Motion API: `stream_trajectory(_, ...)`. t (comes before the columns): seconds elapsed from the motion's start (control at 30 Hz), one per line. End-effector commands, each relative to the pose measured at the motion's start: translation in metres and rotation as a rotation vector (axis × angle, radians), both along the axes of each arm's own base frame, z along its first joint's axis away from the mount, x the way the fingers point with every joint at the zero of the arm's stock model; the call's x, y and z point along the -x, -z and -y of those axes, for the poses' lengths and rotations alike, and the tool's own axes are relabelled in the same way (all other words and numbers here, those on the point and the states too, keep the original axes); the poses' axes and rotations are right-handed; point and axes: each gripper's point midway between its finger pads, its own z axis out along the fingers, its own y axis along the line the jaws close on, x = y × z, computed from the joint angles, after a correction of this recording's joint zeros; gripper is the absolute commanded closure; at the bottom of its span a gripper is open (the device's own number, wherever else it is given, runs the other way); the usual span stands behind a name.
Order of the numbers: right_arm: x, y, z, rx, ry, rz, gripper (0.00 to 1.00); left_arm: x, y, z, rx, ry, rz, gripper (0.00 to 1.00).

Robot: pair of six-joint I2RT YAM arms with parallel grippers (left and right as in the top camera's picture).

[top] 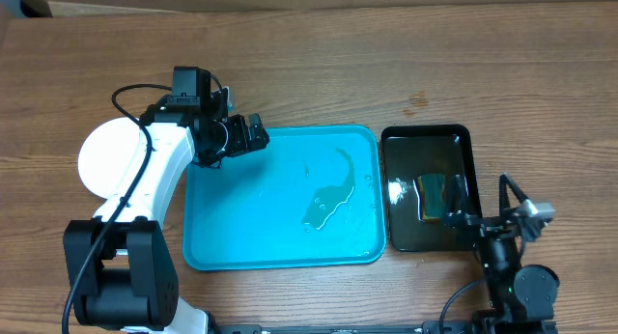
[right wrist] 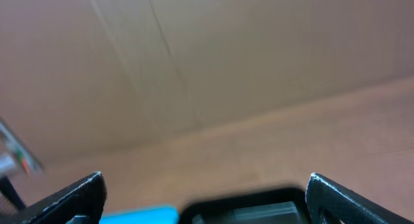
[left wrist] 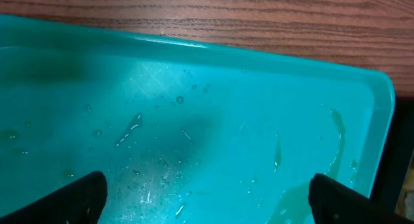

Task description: Clean dirty plates on tray and stack at the side

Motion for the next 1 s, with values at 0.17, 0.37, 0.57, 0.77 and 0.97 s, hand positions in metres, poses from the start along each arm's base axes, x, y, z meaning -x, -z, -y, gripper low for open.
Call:
stream_trajectory(0.17, 0.0004, 0.0155, -0.003, 0.292, -0.018, -0.011, 0.0, -0.0006, -0.0097, 0.002, 0.002, 0.024, 0.034, 0.0)
stream_trajectory(0.37, 0.0002, 0.0156, -0.0011, 0.381, -0.007, -0.001, 0.0, -0.0006, -0.0097, 0.002, 0.002, 0.024, 0.034, 0.0)
stream_trajectory(0.57, 0.0002, 0.0155, -0.0012, 0.39, -0.007, 0.002, 0.0, -0.0006, -0.0097, 0.002, 0.002, 0.024, 0.034, 0.0)
stream_trajectory(0.77, 0.0002, 0.0155, -0.0012, 0.39, -0.007, 0.002, 0.0, -0.0006, -0.0097, 0.002, 0.002, 0.024, 0.034, 0.0)
stream_trajectory(0.97, 0.0002, 0.0155, -0.0012, 0.39, -0.007, 0.002, 0.0, -0.0006, -0.0097, 0.002, 0.002, 0.024, 0.034, 0.0)
